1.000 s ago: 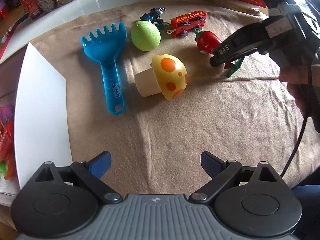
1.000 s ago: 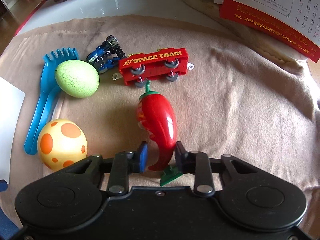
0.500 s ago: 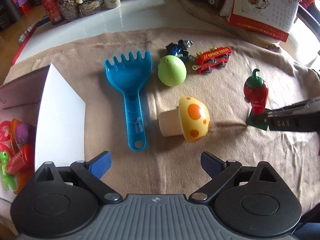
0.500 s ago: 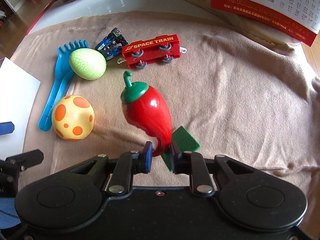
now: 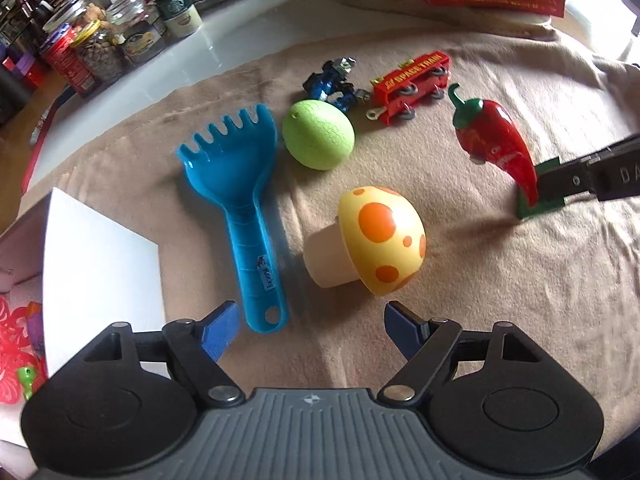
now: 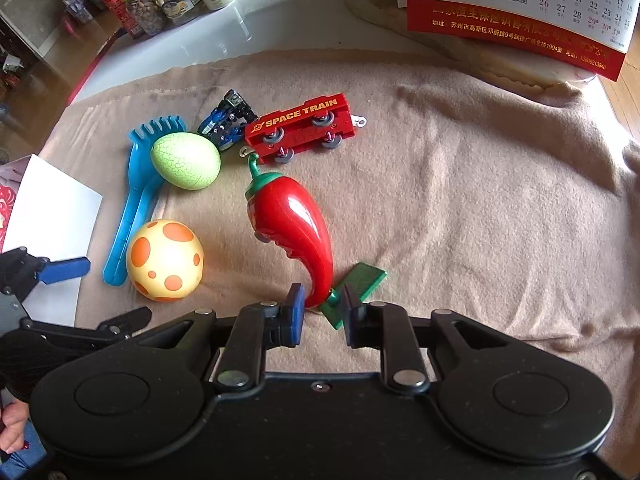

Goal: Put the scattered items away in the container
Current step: 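Close the right tool on the green base of the red chili pepper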

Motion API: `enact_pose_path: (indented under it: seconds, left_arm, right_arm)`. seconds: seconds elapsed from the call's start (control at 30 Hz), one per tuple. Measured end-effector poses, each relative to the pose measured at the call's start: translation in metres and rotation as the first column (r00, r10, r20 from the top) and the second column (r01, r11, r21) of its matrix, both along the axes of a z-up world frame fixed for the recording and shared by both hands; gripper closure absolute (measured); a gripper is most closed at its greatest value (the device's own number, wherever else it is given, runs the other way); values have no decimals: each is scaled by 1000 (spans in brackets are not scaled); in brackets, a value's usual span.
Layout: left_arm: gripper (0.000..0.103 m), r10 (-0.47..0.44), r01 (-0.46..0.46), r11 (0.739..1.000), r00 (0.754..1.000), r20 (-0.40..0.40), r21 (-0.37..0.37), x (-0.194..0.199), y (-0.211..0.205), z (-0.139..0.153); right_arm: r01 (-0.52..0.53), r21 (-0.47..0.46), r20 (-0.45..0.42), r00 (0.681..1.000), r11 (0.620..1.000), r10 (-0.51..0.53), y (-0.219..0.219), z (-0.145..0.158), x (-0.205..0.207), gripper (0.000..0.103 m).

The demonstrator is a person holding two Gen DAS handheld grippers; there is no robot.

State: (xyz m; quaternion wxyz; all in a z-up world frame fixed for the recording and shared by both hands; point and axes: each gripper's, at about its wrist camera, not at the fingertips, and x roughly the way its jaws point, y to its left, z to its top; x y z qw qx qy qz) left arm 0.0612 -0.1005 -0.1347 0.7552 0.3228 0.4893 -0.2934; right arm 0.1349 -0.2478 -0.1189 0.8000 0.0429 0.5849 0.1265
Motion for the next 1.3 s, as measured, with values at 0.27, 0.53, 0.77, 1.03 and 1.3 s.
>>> enact_pose_path:
  seconds: [0.27,0.53,0.77,1.03,1.3]
  left_arm:
    - [26,-5,5,1000,999,-50,-10,-3,-4,-8]
    - [26,18,-21,999,997,-71,-41,4,1,-3]
    - [26,60,-64,993,997,-47,-99,19,11,15]
    - [26,131,-135,986,990,-43,-94,37,24,16]
    - [30,151,-152,988,988,-45,-22,46,13,-16]
  right_arm:
    - [15,-24,25,1000,1000,-14,8,-18,9,51]
    - [59,-64,41,998,996,-56,13,-18,12,64]
    - [75,21,40,996,997,-75,3,4,2,78]
    - [90,58,47,995,994,-93,-18,13,-6,78]
    - [83,70,42,995,994,-86,-20,13,-10,77]
